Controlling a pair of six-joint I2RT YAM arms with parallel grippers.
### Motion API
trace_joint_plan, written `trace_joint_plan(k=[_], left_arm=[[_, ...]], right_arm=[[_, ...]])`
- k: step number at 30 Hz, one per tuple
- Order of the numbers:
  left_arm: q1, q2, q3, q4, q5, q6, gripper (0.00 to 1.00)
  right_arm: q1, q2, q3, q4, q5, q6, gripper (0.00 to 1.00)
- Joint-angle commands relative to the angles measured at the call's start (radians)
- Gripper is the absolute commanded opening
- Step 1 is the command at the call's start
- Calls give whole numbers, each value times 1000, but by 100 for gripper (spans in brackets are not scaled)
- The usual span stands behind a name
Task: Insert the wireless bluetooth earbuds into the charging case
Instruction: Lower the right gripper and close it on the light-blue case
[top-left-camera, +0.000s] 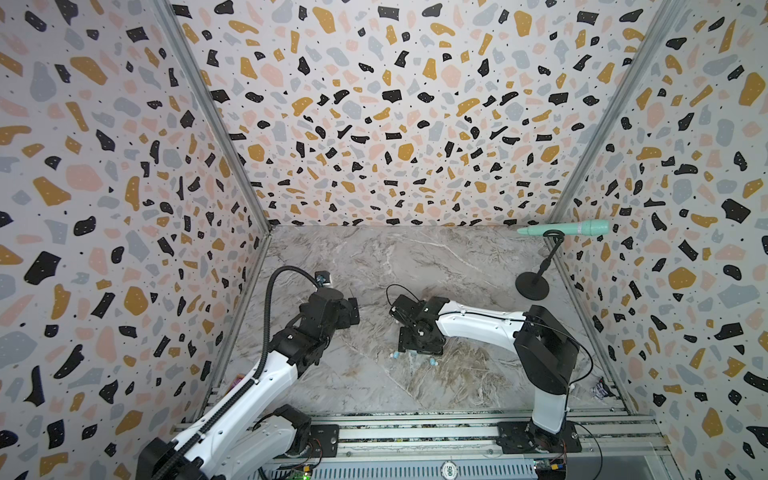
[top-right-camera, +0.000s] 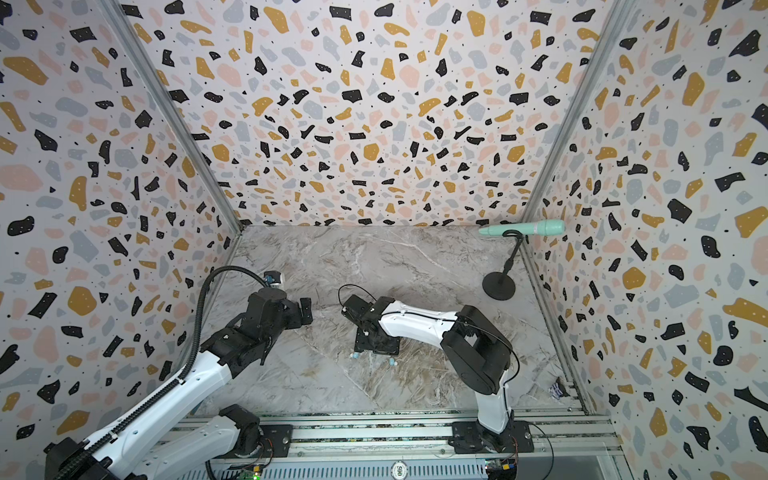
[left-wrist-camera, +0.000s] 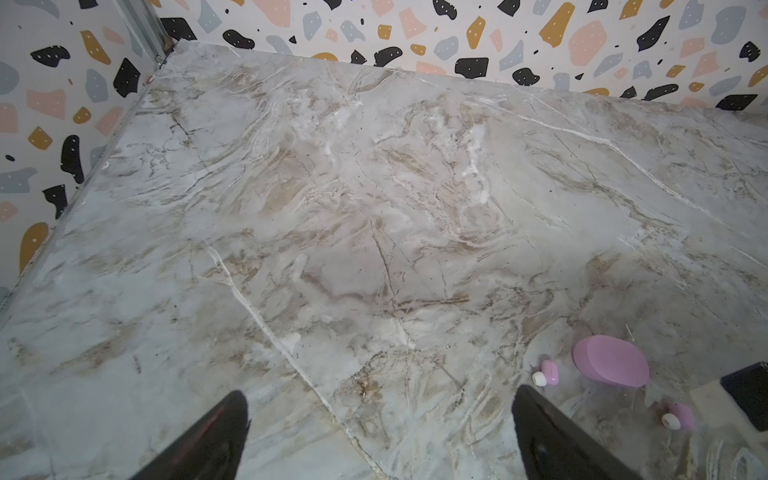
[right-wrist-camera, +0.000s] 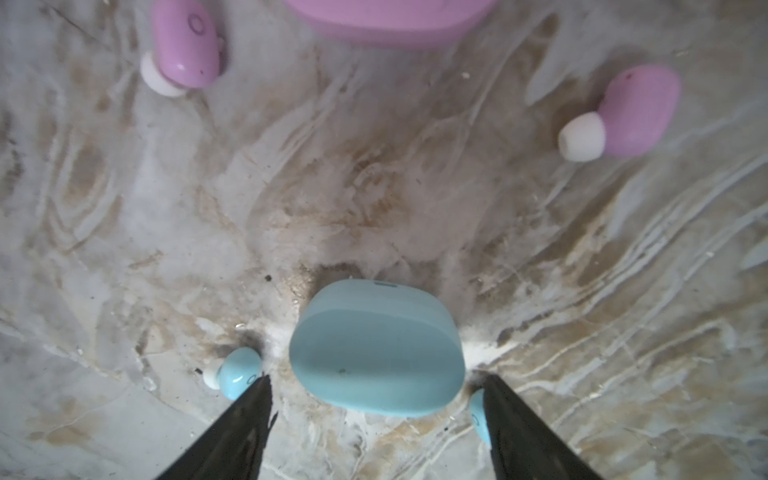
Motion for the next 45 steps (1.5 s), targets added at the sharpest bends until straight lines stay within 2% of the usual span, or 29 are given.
trace_joint_plan(k=[1,25,45], left_arm=[[-4,3,35,5,6,15,100],[-5,37,43,-3,0,19,100],[-4,44,47,-6,3,20,100]], right_arm=[[-4,-5,-14,4,-3,12,79],[-9,2,-15,5,28,8,70],[-20,14,-27,20,27,-3,70]])
